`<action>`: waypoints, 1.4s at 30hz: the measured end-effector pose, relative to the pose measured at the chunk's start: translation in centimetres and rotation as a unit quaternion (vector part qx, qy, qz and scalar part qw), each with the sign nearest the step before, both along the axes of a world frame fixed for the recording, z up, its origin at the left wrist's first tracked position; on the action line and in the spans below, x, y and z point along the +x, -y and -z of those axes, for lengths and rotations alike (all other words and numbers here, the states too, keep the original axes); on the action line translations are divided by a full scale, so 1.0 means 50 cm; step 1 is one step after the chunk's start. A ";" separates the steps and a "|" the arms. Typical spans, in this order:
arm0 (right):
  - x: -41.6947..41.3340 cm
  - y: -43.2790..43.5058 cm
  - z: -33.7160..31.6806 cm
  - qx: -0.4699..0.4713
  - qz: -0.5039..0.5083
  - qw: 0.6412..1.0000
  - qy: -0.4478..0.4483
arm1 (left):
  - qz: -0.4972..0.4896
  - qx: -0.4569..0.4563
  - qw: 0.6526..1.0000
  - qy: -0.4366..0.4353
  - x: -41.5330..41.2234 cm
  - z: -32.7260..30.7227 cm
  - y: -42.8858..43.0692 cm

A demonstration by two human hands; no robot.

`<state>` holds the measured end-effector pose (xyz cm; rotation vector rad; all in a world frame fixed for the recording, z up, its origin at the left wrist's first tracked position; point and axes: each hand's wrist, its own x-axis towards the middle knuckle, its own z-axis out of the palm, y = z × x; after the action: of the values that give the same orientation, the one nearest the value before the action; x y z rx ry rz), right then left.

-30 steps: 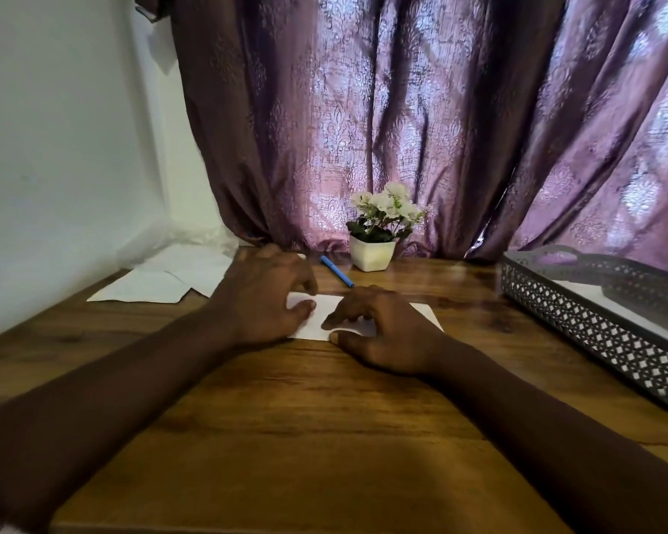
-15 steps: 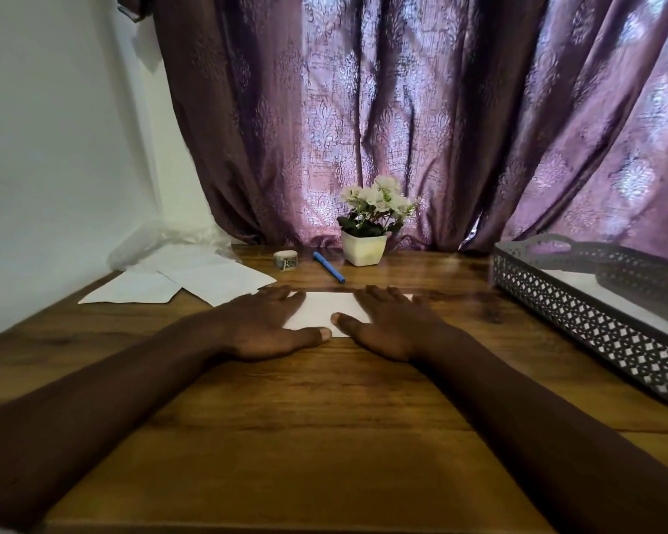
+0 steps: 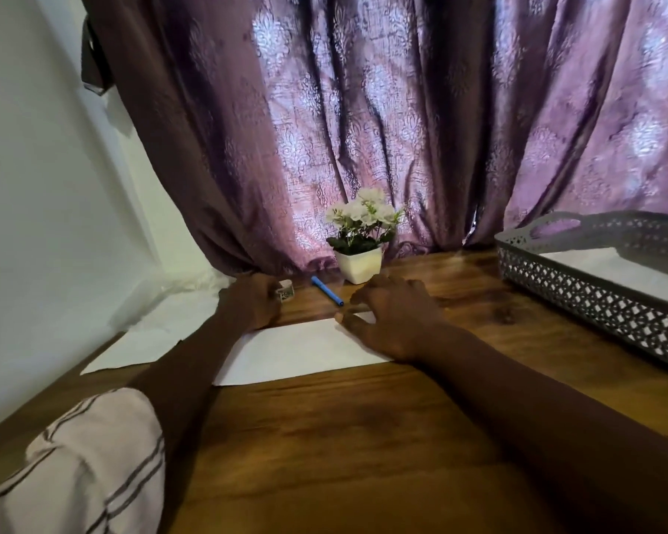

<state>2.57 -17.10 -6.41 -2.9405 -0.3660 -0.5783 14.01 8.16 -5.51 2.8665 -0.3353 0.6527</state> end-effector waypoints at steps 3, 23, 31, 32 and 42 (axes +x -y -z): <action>0.006 -0.001 -0.001 0.014 -0.014 0.999 0.038 | -0.006 -0.078 0.997 0.030 0.004 -0.006 0.002; -0.032 0.010 0.001 0.388 -0.130 0.904 0.123 | 0.330 -0.265 0.906 0.012 -0.178 0.034 0.105; -0.027 0.014 0.005 0.390 -0.142 0.902 0.121 | 0.334 -0.271 0.903 0.001 -0.174 0.036 0.106; -0.023 0.017 0.006 0.401 -0.142 0.898 0.112 | 0.336 -0.268 0.903 -0.001 -0.174 0.035 0.107; -0.005 0.022 0.016 0.374 -0.123 0.917 0.060 | 0.332 -0.236 0.913 -0.001 -0.173 0.037 0.116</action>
<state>2.33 -18.21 -7.23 -2.0970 -0.4061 -0.6748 5.36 2.34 -7.34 2.0958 -0.9474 0.4989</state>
